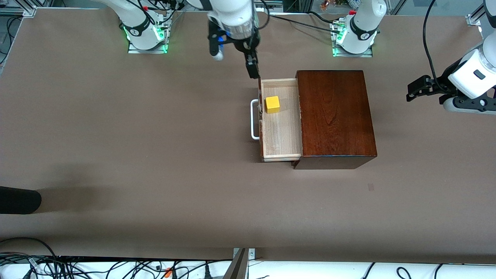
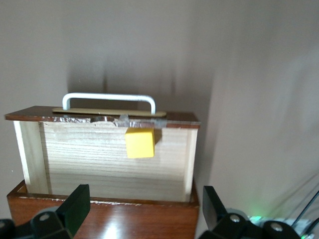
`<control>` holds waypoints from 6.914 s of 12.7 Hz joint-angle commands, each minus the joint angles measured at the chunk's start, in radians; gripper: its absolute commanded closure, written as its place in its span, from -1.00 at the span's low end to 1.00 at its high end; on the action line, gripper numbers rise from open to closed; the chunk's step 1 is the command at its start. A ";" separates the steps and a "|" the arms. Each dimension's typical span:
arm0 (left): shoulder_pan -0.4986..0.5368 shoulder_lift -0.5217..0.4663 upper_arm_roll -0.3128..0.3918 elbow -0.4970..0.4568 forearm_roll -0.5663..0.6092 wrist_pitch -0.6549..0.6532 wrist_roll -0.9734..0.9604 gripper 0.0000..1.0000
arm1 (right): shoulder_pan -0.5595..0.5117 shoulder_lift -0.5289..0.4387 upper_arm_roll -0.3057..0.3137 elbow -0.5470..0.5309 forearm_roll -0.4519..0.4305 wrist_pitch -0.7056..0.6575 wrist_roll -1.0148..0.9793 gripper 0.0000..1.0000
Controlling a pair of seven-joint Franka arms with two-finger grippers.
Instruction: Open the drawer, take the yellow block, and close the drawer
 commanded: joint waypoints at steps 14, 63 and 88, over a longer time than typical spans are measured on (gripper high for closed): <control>-0.021 -0.045 -0.003 0.018 0.031 -0.072 -0.013 -1.00 | 0.098 0.330 -0.012 0.037 -0.312 0.243 0.193 -1.00; -0.262 0.557 -0.599 0.085 0.124 0.497 0.851 -1.00 | -0.133 -0.234 -0.458 -1.082 0.016 0.686 -1.990 1.00; -0.282 0.636 -0.499 0.082 0.348 0.338 0.756 -1.00 | -0.138 -0.466 -0.769 -0.547 0.043 -0.247 -2.403 -1.00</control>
